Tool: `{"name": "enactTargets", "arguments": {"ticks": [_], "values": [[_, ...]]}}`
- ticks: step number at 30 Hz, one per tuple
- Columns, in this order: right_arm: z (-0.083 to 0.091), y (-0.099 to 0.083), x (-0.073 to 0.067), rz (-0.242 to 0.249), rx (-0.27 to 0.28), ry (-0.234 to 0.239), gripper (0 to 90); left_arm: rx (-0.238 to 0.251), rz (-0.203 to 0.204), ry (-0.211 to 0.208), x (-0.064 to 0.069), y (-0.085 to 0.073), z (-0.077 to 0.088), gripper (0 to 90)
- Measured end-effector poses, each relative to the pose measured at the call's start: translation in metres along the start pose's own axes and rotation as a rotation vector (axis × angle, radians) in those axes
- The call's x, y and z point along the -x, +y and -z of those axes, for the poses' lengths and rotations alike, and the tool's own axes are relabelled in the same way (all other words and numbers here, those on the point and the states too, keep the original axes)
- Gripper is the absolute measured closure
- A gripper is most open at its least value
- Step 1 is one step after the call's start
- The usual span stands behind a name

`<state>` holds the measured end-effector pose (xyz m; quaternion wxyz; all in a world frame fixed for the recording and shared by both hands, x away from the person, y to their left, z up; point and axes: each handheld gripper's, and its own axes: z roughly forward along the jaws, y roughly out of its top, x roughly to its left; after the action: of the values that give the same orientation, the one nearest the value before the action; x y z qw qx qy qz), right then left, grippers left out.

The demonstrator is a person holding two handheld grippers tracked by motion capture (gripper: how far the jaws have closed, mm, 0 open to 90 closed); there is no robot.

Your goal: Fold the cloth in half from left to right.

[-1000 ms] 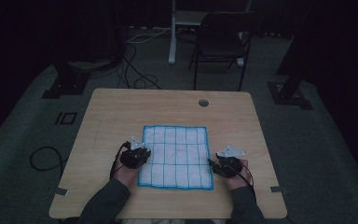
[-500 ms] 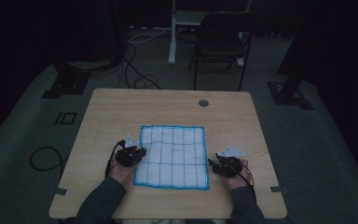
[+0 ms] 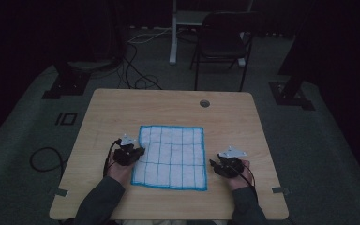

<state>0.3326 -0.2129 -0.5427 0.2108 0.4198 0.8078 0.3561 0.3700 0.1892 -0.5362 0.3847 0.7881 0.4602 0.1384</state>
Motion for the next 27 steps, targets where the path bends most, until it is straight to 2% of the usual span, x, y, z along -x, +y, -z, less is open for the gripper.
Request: {"name": "enactTargets", "arguments": {"ticks": [8, 27], "values": [[0.001, 0.000, 0.001, -0.002, 0.001, -0.006, 54.0, 0.042, -0.007, -0.037, 0.005, 0.011, 0.009, 85.6], [0.001, 0.000, 0.001, 0.000, -0.001, -0.005, 54.0, 0.107, -0.037, -0.082, 0.019, 0.033, 0.021, 85.9]]}}
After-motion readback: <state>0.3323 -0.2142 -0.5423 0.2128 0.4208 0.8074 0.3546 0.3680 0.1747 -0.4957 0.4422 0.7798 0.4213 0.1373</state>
